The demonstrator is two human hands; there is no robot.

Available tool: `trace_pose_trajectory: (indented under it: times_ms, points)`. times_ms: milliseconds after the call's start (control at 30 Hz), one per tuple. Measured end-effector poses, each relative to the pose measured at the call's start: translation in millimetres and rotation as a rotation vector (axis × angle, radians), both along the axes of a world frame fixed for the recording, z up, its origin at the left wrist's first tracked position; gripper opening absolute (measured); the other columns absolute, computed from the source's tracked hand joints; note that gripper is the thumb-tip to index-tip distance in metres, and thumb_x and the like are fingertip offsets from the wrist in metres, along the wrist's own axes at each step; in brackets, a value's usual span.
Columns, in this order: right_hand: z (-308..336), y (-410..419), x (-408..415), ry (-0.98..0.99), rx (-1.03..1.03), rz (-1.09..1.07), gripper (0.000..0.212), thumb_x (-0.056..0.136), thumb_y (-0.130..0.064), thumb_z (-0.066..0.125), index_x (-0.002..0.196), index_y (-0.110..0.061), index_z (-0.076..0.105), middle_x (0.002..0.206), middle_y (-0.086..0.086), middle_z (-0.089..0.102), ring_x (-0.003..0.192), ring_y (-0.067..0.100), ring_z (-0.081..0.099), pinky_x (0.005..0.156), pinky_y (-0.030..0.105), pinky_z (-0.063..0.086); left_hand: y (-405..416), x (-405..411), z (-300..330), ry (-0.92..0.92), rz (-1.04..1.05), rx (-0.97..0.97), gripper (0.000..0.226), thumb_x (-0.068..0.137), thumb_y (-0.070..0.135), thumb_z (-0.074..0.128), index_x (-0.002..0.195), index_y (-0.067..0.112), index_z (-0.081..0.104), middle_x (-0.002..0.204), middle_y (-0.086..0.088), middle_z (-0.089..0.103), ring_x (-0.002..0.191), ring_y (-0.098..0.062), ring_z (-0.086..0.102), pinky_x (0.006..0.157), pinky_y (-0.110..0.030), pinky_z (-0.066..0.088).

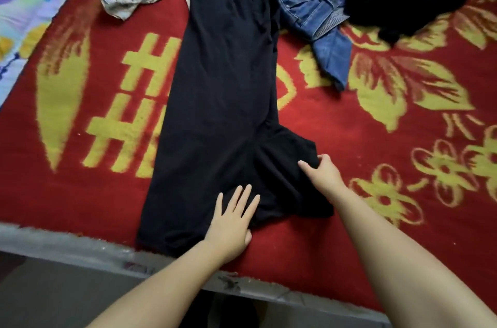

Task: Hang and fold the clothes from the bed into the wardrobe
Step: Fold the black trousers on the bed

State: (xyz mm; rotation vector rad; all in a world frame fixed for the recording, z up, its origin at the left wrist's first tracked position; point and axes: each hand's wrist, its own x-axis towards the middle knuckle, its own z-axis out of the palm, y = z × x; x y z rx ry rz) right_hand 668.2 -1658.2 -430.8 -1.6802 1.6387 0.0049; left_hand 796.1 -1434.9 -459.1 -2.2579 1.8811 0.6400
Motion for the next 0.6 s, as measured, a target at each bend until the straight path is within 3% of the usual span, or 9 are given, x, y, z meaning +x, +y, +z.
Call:
trace_pose_trajectory:
  times_ms: [67,133,200,300,367,433,533,567,600]
  points:
    - [6,-6,7,-0.079,-0.268,-0.056,0.026,0.094,-0.031,0.056,0.112,-0.013,0.055,0.105,0.016,0.067,0.099,0.036,0.061,0.073,0.033,0.037,6,0,-4,0.044,-0.01,-0.014,0.08,0.094,0.031,0.034,0.139,0.03,-0.031,0.146,0.001,-0.041,0.134,-0.022,-0.039,0.107,-0.047,-0.025]
    - [12,-13,3,-0.029,-0.486,-0.085,0.019,0.097,-0.032,0.049,0.109,-0.019,0.054,0.096,0.015,0.068,0.087,0.038,0.062,0.066,0.034,0.035,13,5,-4,0.112,-0.083,0.007,0.078,0.096,0.035,0.033,0.138,0.031,-0.032,0.146,0.003,-0.041,0.135,-0.02,-0.039,0.106,-0.042,-0.028]
    - [7,-20,-9,0.081,-0.421,-0.107,0.027,0.098,-0.033,0.046,0.12,-0.019,0.048,0.107,0.014,0.066,0.097,0.038,0.061,0.073,0.039,0.04,16,7,-2,0.165,-0.145,0.041,0.079,0.097,0.042,0.034,0.139,0.031,-0.031,0.147,0.002,-0.041,0.134,-0.018,-0.04,0.109,-0.04,-0.027]
    - [-5,-22,-22,0.137,-0.207,-0.138,0.051,0.097,-0.042,0.048,0.136,-0.011,0.037,0.126,0.012,0.059,0.119,0.035,0.052,0.096,0.046,0.039,13,9,-1,0.218,-0.193,0.12,0.08,0.096,0.051,0.033,0.139,0.034,-0.031,0.143,0.0,-0.046,0.132,-0.013,-0.044,0.109,-0.038,-0.027]
    - [-9,-19,-26,0.235,-0.17,-0.059,0.06,0.093,-0.054,0.047,0.133,-0.009,0.039,0.124,0.015,0.059,0.117,0.036,0.053,0.089,0.043,0.041,14,15,3,0.222,-0.258,0.134,0.077,0.095,0.055,0.03,0.142,0.034,-0.028,0.143,-0.001,-0.046,0.132,-0.013,-0.044,0.108,-0.04,-0.027]
    - [-8,-16,-30,0.27,-0.069,-0.042,0.062,0.09,-0.059,0.049,0.127,-0.01,0.045,0.118,0.016,0.062,0.111,0.036,0.058,0.078,0.038,0.039,17,26,8,0.154,-0.333,0.051,0.079,0.093,0.059,0.032,0.148,0.031,-0.018,0.152,-0.004,-0.032,0.141,-0.017,-0.03,0.112,-0.049,-0.019]
    - [1,-15,-36,0.126,-0.022,0.0,0.034,0.092,-0.039,0.059,0.11,-0.01,0.058,0.11,0.013,0.066,0.105,0.032,0.06,0.075,0.031,0.036,26,47,21,0.038,-0.24,0.01,0.09,0.077,0.066,0.052,0.15,0.023,0.026,0.157,-0.011,0.02,0.145,-0.026,0.018,0.108,-0.065,0.021]
    - [7,-17,-34,0.015,-0.064,0.005,0.02,0.092,-0.028,0.06,0.104,-0.012,0.061,0.105,0.009,0.067,0.103,0.03,0.061,0.076,0.029,0.035,32,55,23,0.031,-0.158,0.031,0.094,0.071,0.068,0.057,0.149,0.024,0.03,0.156,-0.012,0.024,0.144,-0.027,0.021,0.105,-0.067,0.026]
    - [16,-17,-28,-0.11,-0.107,-0.015,0.009,0.093,-0.019,0.059,0.101,-0.015,0.062,0.102,0.004,0.067,0.101,0.026,0.062,0.076,0.027,0.037,41,63,22,0.03,-0.12,0.078,0.098,0.07,0.07,0.056,0.151,0.026,0.023,0.157,-0.014,0.018,0.147,-0.027,0.013,0.105,-0.069,0.022]
